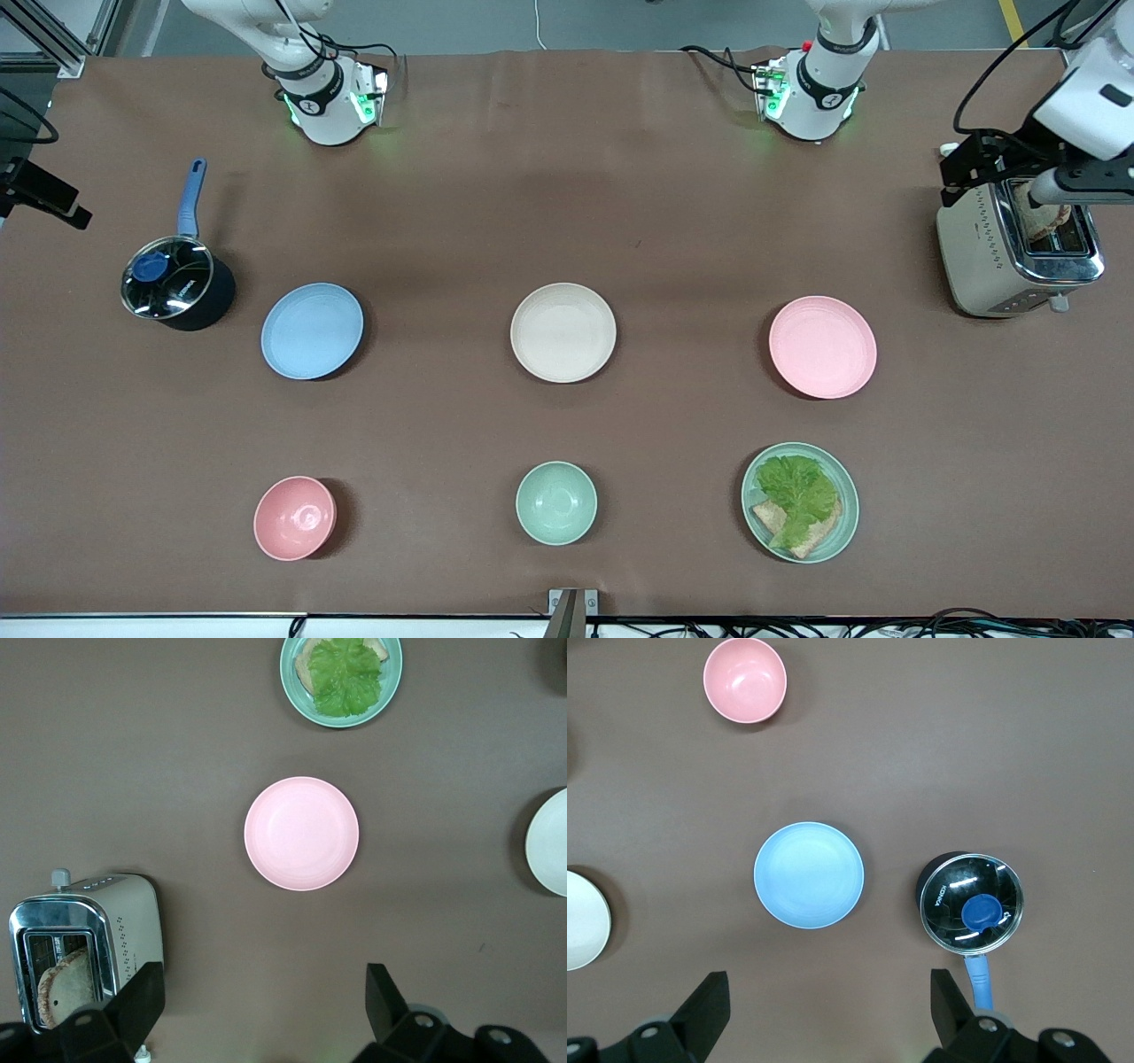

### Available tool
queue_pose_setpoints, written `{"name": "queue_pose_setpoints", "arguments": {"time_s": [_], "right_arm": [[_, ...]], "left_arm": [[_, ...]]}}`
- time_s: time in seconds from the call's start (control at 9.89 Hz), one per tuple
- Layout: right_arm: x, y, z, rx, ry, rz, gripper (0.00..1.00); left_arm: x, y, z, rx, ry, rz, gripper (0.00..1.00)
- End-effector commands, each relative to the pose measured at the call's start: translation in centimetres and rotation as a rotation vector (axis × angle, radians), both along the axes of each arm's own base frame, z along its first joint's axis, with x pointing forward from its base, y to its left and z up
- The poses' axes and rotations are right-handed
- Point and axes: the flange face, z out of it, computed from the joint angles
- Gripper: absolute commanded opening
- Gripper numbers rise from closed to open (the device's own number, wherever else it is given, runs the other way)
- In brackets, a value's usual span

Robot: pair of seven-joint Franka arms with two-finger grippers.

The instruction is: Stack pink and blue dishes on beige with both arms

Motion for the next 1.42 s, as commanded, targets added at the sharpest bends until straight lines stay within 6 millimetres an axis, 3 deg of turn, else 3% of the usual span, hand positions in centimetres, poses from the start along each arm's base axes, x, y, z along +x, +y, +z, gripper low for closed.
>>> {"name": "queue_pose_setpoints", "arguments": {"time_s": [0.0,0.3,0.51,0.61,0.81,0.91,1.11,1.31], "right_arm": [[-0.3,-0.2,0.1,0.003,0.000,0.001,1.00],[-0.3,-0.3,0.1,0.004,0.000,-0.002,1.00],[-0.3,-0.3,0.1,0.004,0.001,-0.002,1.00],[-0.3,-0.5,-0.1,0.006,0.006,0.003,1.00],[1.0,-2.1,-5.6,0.034,0.062,0.133,1.00],[2.3,-2.7,-9.3,0.055,0.061,0.129,1.00],[4.8,-3.6,-18.5,0.059,0.061,0.221,1.00],[6.1,-4.7,-25.3,0.100,0.067,0.287,1.00]], "left_arm": [[2.2,0.6,-2.5,-0.019,0.080,-0.012,1.00],[7.3,4.7,-9.9,-0.050,0.169,0.053,1.00],[9.4,7.4,-15.5,-0.087,0.207,0.030,1.00],[9.9,9.6,-19.3,-0.103,0.217,0.037,1.00],[9.5,10.2,-26.5,-0.155,0.166,0.042,1.00],[9.1,10.3,-30.4,-0.185,0.151,0.062,1.00],[10.0,10.8,-37.0,-0.216,0.144,0.020,1.00],[9.6,14.2,-43.1,-0.243,0.120,-0.109,1.00]]}}
